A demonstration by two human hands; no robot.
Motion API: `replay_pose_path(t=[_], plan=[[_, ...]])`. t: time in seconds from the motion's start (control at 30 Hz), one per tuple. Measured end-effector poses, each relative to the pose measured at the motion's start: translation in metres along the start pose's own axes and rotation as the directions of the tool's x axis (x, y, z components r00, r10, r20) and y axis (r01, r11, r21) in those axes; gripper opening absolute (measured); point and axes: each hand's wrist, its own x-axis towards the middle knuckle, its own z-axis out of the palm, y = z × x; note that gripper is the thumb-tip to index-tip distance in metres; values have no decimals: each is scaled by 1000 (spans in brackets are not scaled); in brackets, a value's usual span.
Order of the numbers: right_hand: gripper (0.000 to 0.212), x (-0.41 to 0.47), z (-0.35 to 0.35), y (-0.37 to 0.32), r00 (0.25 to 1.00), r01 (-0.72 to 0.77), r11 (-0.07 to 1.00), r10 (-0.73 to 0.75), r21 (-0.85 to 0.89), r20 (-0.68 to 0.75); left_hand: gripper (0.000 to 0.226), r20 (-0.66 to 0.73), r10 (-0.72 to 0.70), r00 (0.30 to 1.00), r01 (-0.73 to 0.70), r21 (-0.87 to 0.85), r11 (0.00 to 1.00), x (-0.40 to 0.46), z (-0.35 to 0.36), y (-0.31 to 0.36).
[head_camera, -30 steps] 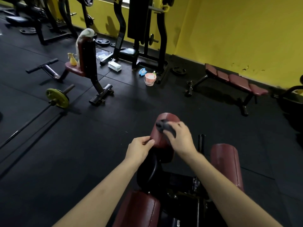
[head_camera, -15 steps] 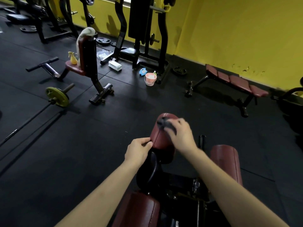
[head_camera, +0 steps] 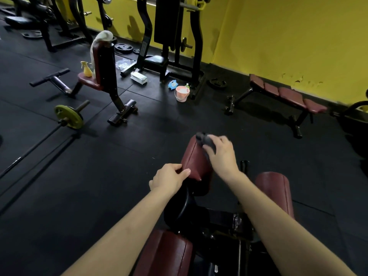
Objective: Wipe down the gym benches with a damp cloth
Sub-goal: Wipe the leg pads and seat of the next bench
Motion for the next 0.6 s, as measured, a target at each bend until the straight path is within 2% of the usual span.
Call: replay_pose_path(t=[0.03, 0.1, 0.17, 0.23, 0.3, 0.37, 0.43, 0.53, 0.6], plan=[[49, -21, -1, -4, 999, 44, 999, -44, 7, 4, 49, 6, -13, 1000, 13, 5, 1000, 0, -1, 0], [55, -64, -5, -9, 993, 113, 993, -114, 39, 36, 46, 55, -37, 998, 43, -102, 994, 11, 0, -8], [50, -81, -10, -10, 969, 227, 973, -229, 42, 91, 36, 109, -33, 994, 57, -226, 973, 33, 8, -26], [42, -63, -9, -8, 954, 271, 963, -270, 9, 130, 27, 115, -17, 993, 47, -264, 963, 48, 14, -36], [37, -25, -3, -2, 978, 196, 980, -191, -43, 87, 32, 74, -22, 997, 36, -192, 981, 25, 2, -18], [37, 16, -3, 6, 999, 13, 998, -11, -64, 30, 35, 3, -8, 1000, 8, -51, 999, 8, -3, -7], [39, 32, -4, 8, 994, -109, 994, 109, -20, 4, 44, -13, 23, 1000, -23, -8, 1000, -4, -3, 0], [38, 5, -4, -3, 999, -35, 999, 36, -16, 35, 53, 6, 55, 998, -55, -8, 998, -2, 2, -2], [37, -39, -8, -11, 994, 83, 997, -83, -1, 76, 44, 20, 32, 999, -31, -43, 999, 9, 4, -10]])
